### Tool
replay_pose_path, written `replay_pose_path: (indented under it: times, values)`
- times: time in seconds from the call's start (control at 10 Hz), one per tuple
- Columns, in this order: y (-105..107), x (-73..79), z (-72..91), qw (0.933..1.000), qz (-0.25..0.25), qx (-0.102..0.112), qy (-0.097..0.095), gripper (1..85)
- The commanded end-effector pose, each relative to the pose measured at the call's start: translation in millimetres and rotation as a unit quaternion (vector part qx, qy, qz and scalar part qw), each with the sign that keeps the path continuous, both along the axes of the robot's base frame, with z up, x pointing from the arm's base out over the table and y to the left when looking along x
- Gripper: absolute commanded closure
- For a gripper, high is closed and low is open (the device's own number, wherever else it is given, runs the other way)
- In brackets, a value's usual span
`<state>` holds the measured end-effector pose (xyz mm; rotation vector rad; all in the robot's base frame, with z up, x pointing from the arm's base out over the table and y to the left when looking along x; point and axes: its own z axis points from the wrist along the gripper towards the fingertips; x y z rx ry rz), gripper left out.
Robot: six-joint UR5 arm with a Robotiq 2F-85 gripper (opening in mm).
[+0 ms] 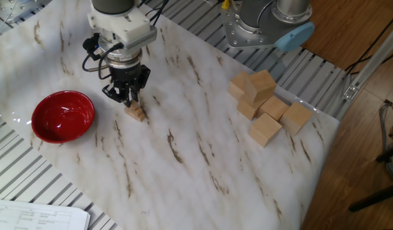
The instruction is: Stack the blocks into a pyramid shape
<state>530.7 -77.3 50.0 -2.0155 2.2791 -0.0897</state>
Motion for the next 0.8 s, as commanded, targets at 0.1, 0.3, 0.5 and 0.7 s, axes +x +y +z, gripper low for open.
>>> replay_pose_path:
  times: [0.1, 0.3, 0.5, 0.7]
  values:
    - [2.3, 0.2, 1.3, 1.0, -0.002, 0.007, 0.0, 81.3]
    - [2.7, -2.6, 1.0, 0.9999, -0.006, 0.008, 0.005, 80.7]
    - [2.3, -3.4, 0.9, 0.9999, -0.005, 0.007, 0.007, 80.0]
    - [2.6, -3.0, 0.9, 0.9999, -0.004, 0.008, 0.006, 79.3]
